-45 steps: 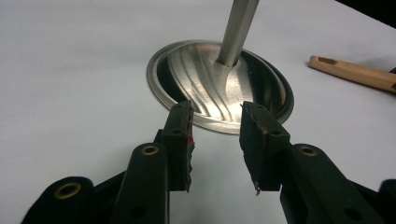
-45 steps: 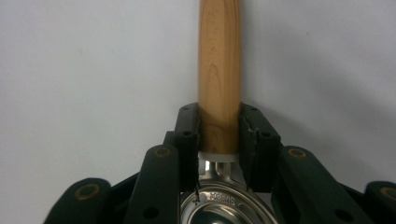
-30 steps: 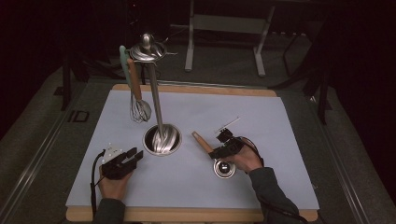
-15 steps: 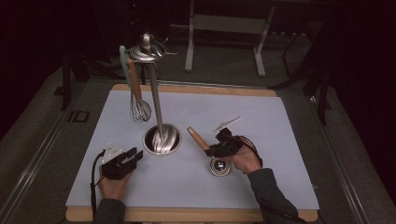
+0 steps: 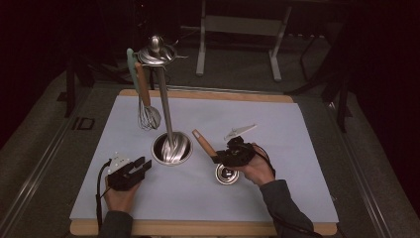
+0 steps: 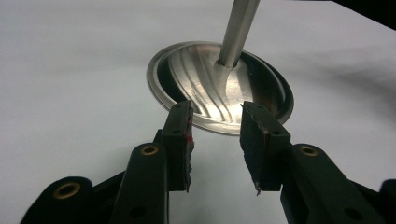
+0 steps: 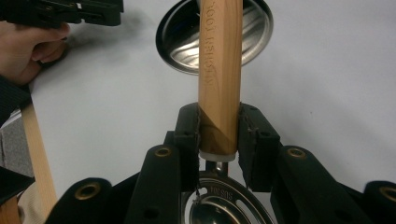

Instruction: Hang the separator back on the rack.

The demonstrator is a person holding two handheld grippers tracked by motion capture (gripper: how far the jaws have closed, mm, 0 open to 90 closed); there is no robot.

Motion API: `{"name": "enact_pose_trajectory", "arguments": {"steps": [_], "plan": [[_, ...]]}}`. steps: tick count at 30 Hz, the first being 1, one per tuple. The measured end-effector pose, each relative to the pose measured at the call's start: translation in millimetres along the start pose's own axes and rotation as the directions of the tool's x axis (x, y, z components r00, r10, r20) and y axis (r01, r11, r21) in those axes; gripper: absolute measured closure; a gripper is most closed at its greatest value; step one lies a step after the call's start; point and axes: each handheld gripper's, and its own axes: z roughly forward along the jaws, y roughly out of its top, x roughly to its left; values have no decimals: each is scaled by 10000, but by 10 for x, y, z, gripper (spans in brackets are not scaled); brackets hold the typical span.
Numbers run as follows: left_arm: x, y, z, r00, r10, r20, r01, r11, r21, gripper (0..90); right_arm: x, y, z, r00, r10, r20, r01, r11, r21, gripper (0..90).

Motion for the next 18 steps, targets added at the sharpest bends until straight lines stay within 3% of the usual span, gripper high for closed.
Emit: {"name": "enact_pose_trajectory", "arguments": {"steps": [18], "plan": [[-1, 0, 1, 10000, -19, -11, 19, 10000, -11, 641, 212, 100, -62, 9983, -553, 172, 570, 9910, -1215, 709]]}}
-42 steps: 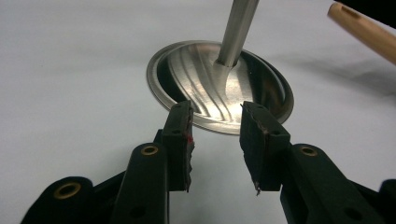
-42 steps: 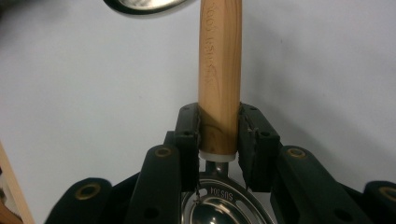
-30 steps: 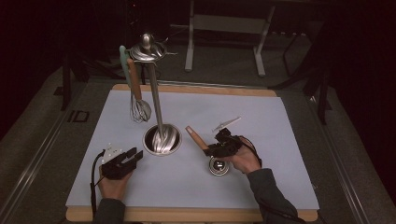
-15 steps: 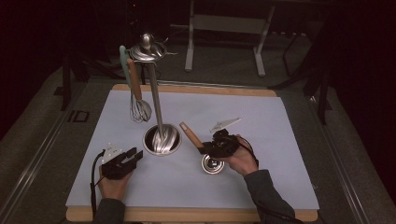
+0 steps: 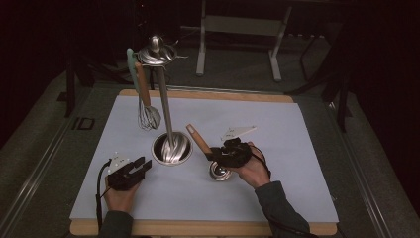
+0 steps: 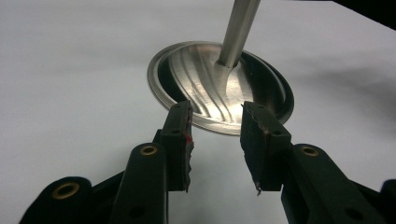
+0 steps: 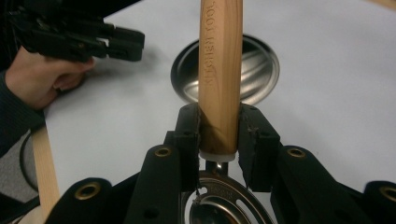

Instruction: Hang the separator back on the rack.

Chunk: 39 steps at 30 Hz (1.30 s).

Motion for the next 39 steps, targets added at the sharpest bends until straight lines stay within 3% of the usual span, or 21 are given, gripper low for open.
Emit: {"name": "enact_pose_trajectory", "arguments": {"steps": [14, 29, 39], "plan": [[1, 0, -1, 10000, 9, 8, -9, 10000, 6, 640, 162, 188, -99, 9983, -521, 245, 541, 9944, -912, 709], [0, 0, 2, 10000, 2, 13, -2, 10000, -3, 640, 234, 347, -195, 9941, -1074, 117, 1081, 9862, -1256, 709], [0, 0, 1, 10000, 6, 10, -6, 10000, 8, 640, 252, 482, -338, 9886, -1506, 7, 1481, 9719, -1832, 709]]}}
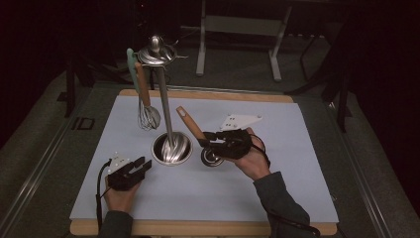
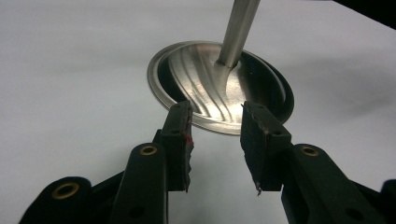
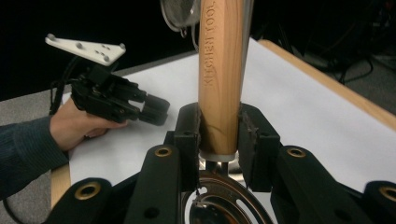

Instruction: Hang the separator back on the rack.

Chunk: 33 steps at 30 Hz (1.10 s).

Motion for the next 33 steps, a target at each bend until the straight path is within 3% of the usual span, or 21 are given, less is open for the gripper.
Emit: {"name": "enact_pose_trajectory", "arguments": {"steps": [14, 24, 33], "plan": [[0, 0, -1, 10000, 20, 0, -20, 10000, 7, 640, -80, 166, -157, 9958, -694, -598, 636, 9935, -943, 709], [-2, 0, 0, 10000, 34, -13, -34, 10000, 13, 638, -187, 308, -288, 9935, -863, -744, 738, 9848, -1575, 709], [-1, 0, 0, 10000, 38, -9, -38, 10000, 18, 636, -171, 455, -343, 9918, -1006, -786, 825, 9748, -2073, 709]]}}
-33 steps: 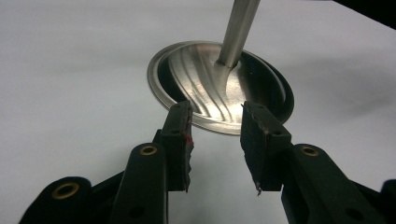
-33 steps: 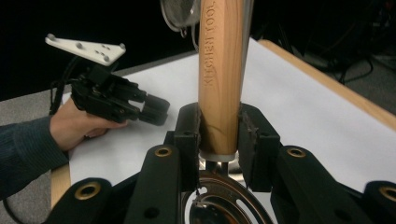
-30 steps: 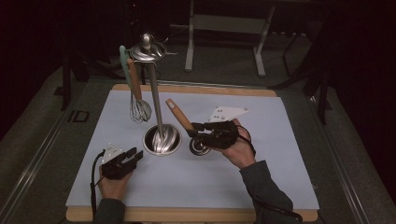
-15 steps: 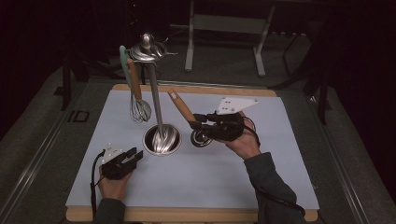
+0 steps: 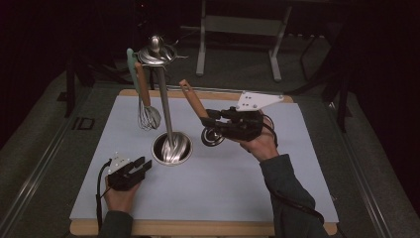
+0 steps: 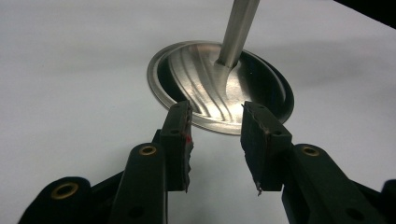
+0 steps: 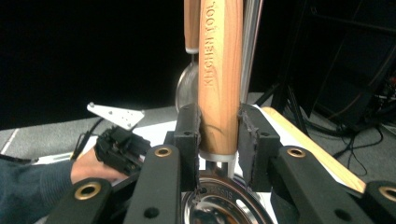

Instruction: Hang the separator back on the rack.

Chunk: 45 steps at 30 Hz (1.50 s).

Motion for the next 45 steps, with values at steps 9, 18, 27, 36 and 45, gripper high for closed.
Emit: {"name": "enact_pose_trajectory", "arguments": {"steps": [9, 18, 27, 36, 45], "plan": [[1, 0, 0, 10000, -10, 9, 10, 10000, -4, 635, 59, 182, 78, 9999, -157, -54, 154, 9989, -441, 709], [2, -1, -2, 10000, -16, 29, 16, 10000, -10, 634, 66, 356, 219, 9998, -175, -104, 169, 9985, -521, 709], [3, -1, -2, 10000, -30, 32, 30, 10000, -12, 634, 24, 346, 382, 9999, 19, 157, -14, 9995, -316, 708], [4, -1, -3, 10000, -32, 36, 32, 10000, -11, 634, 50, 354, 522, 9974, 1, 719, -18, 9997, 229, 702], [6, -1, -5, 10000, -52, 46, 53, 10000, -32, 634, 47, 363, 516, 9983, 45, 583, -64, 9995, 318, 676]]}}
